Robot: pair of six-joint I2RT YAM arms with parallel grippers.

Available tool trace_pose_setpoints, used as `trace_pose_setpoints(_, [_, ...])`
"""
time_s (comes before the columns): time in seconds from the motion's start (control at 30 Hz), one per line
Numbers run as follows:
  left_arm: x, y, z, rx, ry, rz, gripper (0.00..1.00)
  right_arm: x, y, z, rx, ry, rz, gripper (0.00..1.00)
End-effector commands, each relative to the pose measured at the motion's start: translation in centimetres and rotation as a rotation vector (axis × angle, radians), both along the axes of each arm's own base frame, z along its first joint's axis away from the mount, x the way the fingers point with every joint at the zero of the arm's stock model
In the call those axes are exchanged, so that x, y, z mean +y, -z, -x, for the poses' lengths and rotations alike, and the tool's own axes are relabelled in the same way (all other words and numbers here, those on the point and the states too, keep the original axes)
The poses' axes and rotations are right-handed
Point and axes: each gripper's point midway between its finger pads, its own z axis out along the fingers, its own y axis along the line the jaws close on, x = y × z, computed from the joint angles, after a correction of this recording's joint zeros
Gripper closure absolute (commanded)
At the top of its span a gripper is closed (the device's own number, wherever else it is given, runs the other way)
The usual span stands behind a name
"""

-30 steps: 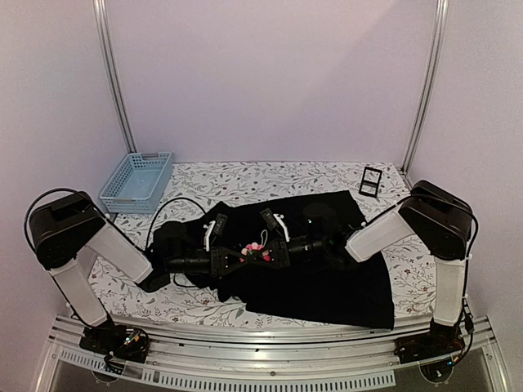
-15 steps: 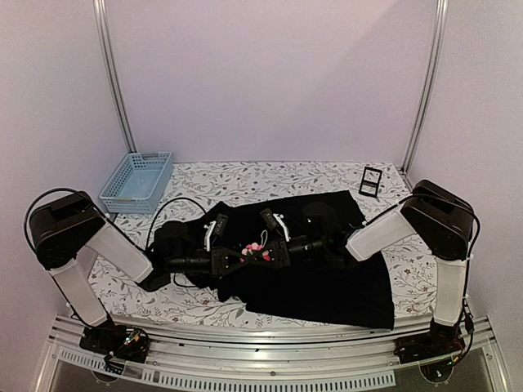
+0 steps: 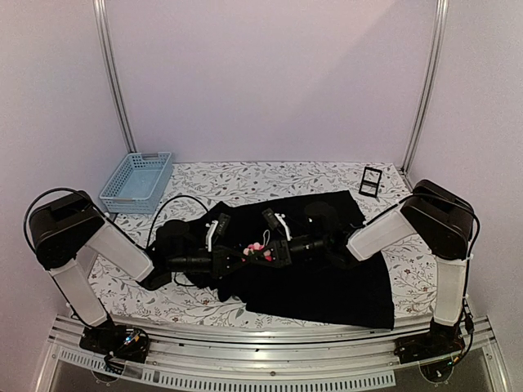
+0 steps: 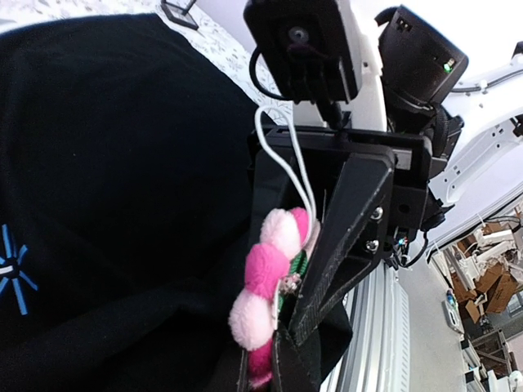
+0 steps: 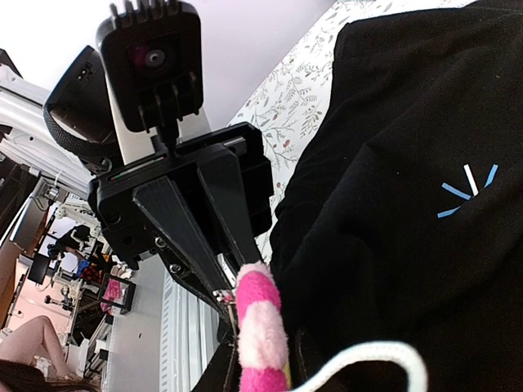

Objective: Pin the brooch onto the clothing
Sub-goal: Pin the flattened clothing at the center of the board.

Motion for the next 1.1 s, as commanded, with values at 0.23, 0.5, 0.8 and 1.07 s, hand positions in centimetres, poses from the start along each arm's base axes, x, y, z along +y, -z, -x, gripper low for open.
trace_pose_setpoints(0.23, [-1.8,-2.1,3.5,-0.088,0.157,0.046,1.00,-1.2,-0.2,-2.0,-0.002,0.099,-0.019,0.74])
trace_pose_setpoints(0.5, [-1.6,-2.1,3.4,-0.092,0.145,0.043,1.00,-1.6,-0.4,-1.4,0.000,0.091,-0.021,0.73])
trace_pose_setpoints(0.8, [-1.7,-2.3,3.8,-0.096,0.161,0.047,1.00,-1.8,-1.1,-1.9,-0.013,0.130,-0.037,0.81])
trace_pose_setpoints(1.07, [-1.7,-2.1,3.8,-0.094,0.161,0.041,1.00,-1.8,-1.3,-1.9,-0.013,0.127,-0.042,0.87])
